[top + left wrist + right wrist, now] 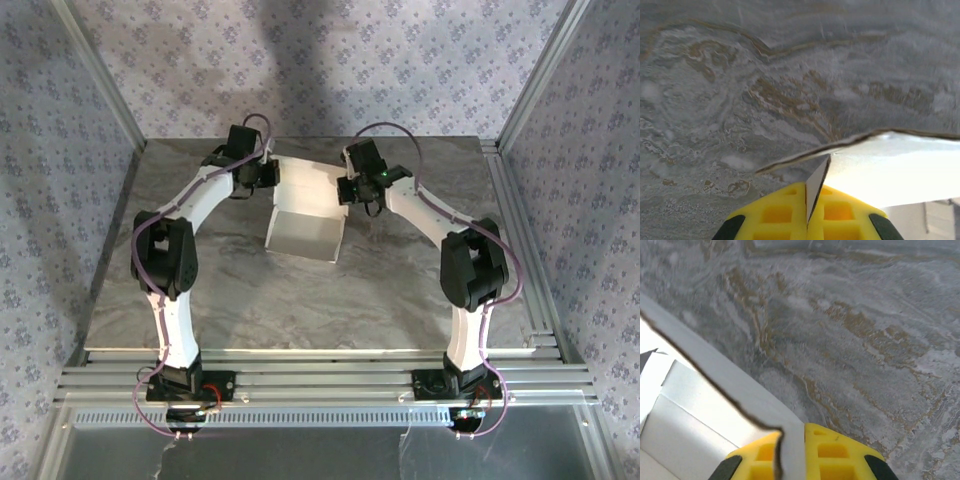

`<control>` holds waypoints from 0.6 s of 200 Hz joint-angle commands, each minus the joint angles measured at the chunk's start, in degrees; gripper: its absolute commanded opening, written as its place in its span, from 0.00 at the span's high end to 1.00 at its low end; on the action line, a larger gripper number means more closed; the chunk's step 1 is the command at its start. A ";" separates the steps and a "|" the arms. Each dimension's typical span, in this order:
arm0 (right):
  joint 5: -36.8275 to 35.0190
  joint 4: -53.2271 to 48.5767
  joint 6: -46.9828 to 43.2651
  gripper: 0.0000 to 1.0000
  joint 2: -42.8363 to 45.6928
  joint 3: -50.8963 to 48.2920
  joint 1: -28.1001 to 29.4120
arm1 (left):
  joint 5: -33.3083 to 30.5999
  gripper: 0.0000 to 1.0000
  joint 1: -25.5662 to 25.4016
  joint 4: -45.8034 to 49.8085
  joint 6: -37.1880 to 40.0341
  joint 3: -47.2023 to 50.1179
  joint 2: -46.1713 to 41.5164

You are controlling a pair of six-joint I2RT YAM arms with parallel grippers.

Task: Fold the paper box

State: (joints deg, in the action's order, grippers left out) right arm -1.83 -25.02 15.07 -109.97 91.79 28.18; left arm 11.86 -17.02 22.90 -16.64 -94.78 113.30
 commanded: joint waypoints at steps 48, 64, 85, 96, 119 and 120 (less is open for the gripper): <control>-11.39 14.29 13.15 1.00 0.21 -0.87 2.42 | -2.02 1.00 -0.38 -15.40 -14.45 7.64 -5.12; -12.67 19.41 13.05 1.00 -0.07 -3.27 3.03 | -1.99 1.00 -0.56 -16.98 -14.56 8.67 -4.76; -11.85 30.47 11.61 1.00 0.15 -8.60 3.54 | -1.83 1.00 -0.73 -19.85 -14.73 10.45 -4.40; -11.67 34.70 10.96 1.00 0.28 -11.03 3.87 | -2.01 1.00 -0.89 -21.77 -14.78 11.75 -4.48; -11.21 39.85 10.62 1.00 0.58 -14.36 4.04 | -1.94 1.00 -1.09 -26.54 -15.37 15.16 -5.15; -11.19 40.12 10.65 1.00 0.61 -14.54 4.01 | -1.97 1.00 -1.09 -26.74 -15.40 15.34 -5.17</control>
State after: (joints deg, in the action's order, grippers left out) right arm -13.34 1.43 25.04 -110.00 79.55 31.29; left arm 8.93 -17.39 2.35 -29.15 -82.26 109.80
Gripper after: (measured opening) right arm 0.054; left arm 0.047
